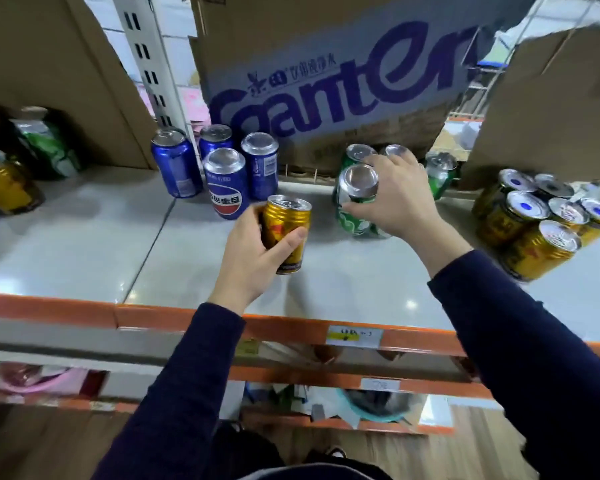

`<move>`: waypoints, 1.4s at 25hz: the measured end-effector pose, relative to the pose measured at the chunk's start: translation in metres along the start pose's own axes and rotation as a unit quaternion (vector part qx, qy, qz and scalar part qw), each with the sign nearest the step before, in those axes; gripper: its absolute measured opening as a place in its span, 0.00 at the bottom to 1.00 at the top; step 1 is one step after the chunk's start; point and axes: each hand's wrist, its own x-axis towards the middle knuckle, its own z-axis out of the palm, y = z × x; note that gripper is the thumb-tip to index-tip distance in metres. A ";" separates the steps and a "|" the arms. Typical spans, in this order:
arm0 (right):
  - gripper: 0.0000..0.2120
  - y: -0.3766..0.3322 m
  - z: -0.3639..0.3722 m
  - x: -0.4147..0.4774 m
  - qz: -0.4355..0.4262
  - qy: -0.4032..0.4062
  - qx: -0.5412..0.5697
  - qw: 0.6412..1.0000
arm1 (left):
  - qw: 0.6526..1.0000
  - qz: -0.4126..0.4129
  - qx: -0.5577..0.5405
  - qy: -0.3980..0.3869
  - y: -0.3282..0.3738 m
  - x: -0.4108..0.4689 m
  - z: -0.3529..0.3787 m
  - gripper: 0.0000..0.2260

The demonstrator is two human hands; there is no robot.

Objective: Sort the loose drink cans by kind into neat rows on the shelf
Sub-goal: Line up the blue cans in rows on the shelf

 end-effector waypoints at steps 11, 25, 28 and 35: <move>0.22 0.029 0.001 -0.037 0.009 0.050 0.101 0.994 | 1.000 -0.011 -0.018 0.017 0.021 -0.024 0.021 0.23; 0.09 0.165 -0.014 -0.237 0.239 0.114 0.080 0.961 | 0.983 0.061 -0.049 -0.165 0.091 -0.044 0.169 0.26; 0.05 0.212 -0.027 -0.259 0.234 0.128 0.048 0.963 | 0.984 0.071 -0.051 -0.158 0.116 -0.050 0.211 0.25; 0.07 0.329 -0.056 -0.293 0.287 0.127 0.063 0.947 | 0.988 0.127 0.002 -0.087 0.175 -0.064 0.305 0.27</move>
